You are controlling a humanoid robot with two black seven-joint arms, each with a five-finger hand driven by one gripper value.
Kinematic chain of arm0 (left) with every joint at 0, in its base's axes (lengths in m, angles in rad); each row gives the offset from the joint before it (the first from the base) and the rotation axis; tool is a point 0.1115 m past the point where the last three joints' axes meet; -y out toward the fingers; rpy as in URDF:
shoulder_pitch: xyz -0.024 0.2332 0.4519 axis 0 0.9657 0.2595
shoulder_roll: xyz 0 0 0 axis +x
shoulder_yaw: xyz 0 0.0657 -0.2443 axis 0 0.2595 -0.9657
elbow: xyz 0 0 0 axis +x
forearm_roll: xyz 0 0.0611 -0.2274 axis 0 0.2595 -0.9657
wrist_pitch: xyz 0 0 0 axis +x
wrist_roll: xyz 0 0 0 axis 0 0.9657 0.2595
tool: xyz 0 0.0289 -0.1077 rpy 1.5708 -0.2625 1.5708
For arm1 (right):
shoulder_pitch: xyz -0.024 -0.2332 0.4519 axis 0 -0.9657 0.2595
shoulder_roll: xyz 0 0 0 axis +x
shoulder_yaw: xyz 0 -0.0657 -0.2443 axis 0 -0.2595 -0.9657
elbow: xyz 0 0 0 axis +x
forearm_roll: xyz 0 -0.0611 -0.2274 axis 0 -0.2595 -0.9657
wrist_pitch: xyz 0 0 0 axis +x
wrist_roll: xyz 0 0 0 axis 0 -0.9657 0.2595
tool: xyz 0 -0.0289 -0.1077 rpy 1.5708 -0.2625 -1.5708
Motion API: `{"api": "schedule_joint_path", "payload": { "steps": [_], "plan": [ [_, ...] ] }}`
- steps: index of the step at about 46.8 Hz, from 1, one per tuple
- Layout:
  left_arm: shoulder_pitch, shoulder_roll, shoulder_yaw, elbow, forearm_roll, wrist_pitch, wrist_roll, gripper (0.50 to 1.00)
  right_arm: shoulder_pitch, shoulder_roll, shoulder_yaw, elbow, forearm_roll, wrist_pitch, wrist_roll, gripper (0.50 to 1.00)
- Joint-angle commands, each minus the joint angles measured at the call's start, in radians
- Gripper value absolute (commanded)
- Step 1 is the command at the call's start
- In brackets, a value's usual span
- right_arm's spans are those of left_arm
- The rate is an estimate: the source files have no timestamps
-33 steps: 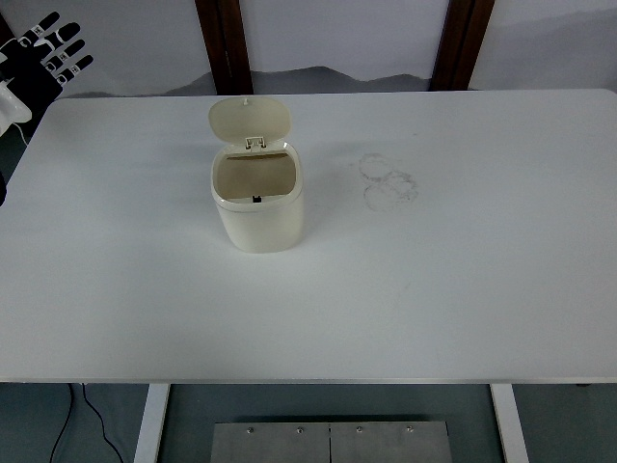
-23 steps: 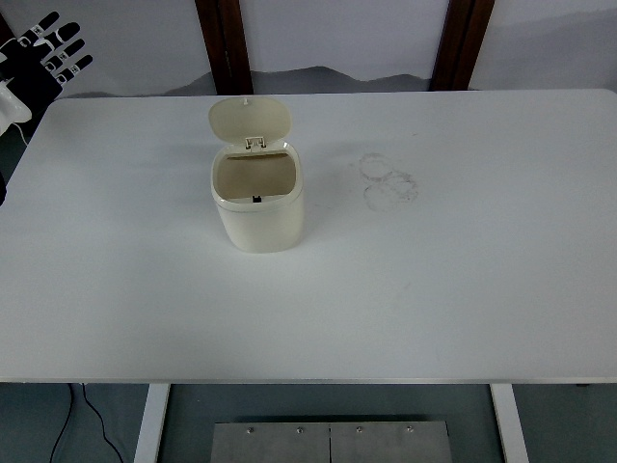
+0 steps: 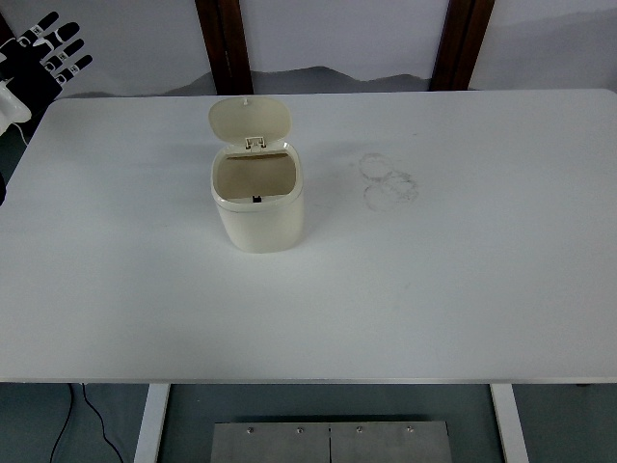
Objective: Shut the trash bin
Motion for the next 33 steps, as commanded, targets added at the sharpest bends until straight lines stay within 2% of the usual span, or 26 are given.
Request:
{"api": "schedule_joint_path", "payload": {
  "steps": [1, 33],
  "plan": [
    [0.000, 0.000, 0.000, 0.000, 0.000, 0.000, 0.000, 1.000, 0.000, 0.000, 0.000, 0.000, 0.001, 0.001, 0.000, 0.995],
    [0.000, 0.000, 0.000, -0.002, 0.000, 0.005, 0.000, 1.000, 0.000, 0.000, 0.000, 0.000, 0.000, 0.001, 0.000, 0.995]
  ]
}}
